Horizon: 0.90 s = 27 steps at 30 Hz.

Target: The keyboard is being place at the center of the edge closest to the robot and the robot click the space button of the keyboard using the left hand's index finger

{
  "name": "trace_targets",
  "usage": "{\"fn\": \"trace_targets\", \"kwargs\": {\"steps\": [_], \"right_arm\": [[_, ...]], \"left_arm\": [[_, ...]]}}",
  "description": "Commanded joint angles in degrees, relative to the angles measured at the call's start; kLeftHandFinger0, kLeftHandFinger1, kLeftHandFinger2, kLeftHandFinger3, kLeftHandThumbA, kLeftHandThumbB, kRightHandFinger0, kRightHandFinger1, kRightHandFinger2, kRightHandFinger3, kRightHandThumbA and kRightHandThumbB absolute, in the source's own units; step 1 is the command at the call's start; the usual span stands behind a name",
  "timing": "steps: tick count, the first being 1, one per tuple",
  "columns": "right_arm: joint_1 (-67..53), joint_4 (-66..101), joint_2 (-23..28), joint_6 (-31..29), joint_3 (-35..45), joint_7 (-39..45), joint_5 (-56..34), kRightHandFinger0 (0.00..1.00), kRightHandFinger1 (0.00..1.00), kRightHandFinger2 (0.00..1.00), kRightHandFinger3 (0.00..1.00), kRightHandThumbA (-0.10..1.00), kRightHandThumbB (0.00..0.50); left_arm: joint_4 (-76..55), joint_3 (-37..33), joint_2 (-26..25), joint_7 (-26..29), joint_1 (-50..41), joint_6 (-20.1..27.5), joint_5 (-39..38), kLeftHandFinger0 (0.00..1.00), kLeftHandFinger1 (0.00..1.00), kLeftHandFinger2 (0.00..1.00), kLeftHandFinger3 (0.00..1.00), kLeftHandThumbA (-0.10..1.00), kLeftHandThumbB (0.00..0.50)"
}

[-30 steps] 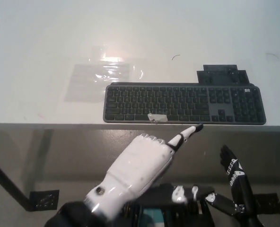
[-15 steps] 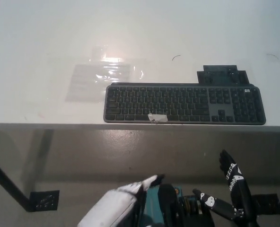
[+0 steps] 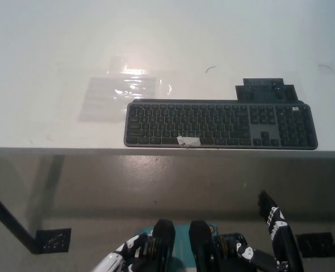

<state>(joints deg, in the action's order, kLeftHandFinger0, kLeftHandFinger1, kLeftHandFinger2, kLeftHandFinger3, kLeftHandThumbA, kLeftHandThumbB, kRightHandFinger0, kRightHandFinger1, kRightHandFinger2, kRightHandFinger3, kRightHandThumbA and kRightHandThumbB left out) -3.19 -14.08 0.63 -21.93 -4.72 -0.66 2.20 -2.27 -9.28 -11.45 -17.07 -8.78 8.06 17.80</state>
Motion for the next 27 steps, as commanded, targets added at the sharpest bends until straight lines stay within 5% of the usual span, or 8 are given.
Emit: {"fn": "trace_targets", "kwargs": {"steps": [1,6,27], "right_arm": [[-0.4,1.3,-0.4,-3.0,-1.5,1.6,0.4,1.0,1.0,1.0,1.0,1.0,0.337],[-0.8,1.4,-0.4,-2.9,-2.2,1.4,1.2,1.0,1.0,1.0,1.0,1.0,0.336],[-1.5,1.1,0.3,-3.2,-2.9,1.3,3.0,1.0,1.0,1.0,1.0,1.0,0.305]], "left_arm": [[7.1,3.1,1.5,4.6,-0.4,13.6,-9.0,1.0,1.0,1.0,1.0,1.0,0.301],[9.4,4.2,2.5,4.3,-0.4,12.4,-9.6,1.0,1.0,1.0,1.0,1.0,0.273],[8.0,3.5,2.2,4.7,-1.2,10.1,-8.0,1.0,1.0,1.0,1.0,1.0,0.3]]}}
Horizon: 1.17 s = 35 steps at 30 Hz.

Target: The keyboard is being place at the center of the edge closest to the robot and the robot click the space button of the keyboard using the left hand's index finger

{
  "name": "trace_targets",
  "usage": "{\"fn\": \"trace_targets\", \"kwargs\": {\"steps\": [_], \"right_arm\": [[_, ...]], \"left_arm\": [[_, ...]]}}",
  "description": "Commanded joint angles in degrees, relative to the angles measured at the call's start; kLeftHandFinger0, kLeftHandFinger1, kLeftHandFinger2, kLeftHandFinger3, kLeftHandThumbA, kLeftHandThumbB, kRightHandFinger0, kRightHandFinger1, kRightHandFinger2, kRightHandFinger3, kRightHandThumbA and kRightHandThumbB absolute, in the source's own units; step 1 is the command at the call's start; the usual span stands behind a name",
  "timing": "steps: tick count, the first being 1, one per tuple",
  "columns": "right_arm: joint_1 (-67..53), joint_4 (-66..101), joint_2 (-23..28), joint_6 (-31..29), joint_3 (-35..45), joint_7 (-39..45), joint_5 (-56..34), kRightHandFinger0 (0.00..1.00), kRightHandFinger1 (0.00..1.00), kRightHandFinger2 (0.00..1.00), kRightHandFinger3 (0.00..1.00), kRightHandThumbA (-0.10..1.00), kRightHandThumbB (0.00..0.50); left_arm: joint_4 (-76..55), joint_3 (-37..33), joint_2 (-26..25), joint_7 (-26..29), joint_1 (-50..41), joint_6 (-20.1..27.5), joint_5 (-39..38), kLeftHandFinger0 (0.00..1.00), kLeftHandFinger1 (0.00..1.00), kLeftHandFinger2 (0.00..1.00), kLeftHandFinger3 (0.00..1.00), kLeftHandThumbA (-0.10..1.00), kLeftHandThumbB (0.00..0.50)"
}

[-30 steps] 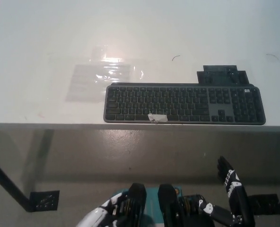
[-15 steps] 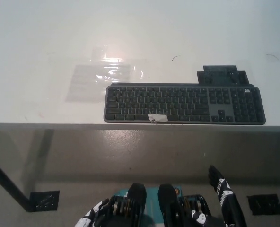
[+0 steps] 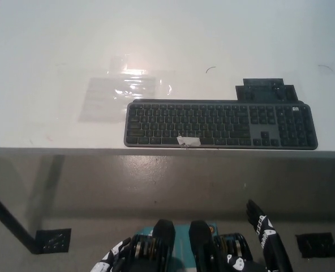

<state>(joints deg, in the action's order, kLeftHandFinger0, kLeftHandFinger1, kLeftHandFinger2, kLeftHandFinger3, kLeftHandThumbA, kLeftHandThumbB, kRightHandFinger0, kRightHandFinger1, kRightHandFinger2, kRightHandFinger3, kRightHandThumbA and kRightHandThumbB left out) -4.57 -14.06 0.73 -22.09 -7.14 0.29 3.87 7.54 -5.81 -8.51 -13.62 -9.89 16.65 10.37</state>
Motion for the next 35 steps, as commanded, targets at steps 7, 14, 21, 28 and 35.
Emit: {"fn": "trace_targets", "kwargs": {"steps": [7,14,21,28,35], "right_arm": [[-0.1,1.2,0.3,-3.0,-0.6,0.2,2.2,1.0,1.0,1.0,1.0,1.0,0.301],[0.5,0.9,0.4,-3.2,-0.5,-0.3,3.6,1.0,1.0,1.0,1.0,1.0,0.298],[0.7,0.2,0.5,-3.3,-0.8,0.1,4.0,1.0,1.0,1.0,1.0,1.0,0.32],[0.3,0.3,0.7,-3.1,-1.1,0.4,4.0,0.96,1.0,1.0,1.0,1.0,0.332],[0.5,0.7,1.0,-2.8,-1.2,0.4,4.6,0.97,1.0,1.0,1.0,1.0,0.335]], "left_arm": [[-2.3,-0.1,-1.1,1.4,-0.1,0.9,0.3,1.0,1.0,1.0,1.0,1.0,0.317],[-2.5,-0.7,-1.7,1.2,0.6,0.8,1.2,1.0,1.0,1.0,1.0,1.0,0.291],[-2.0,-0.8,-1.9,1.0,0.6,0.7,1.0,1.0,1.0,1.0,1.0,1.0,0.301],[-2.0,-0.8,-1.6,1.1,-0.4,0.5,0.8,1.0,1.0,1.0,1.0,1.0,0.29],[-2.3,-0.7,-1.6,2.2,-0.5,1.2,2.6,1.0,1.0,1.0,1.0,1.0,0.271]]}}
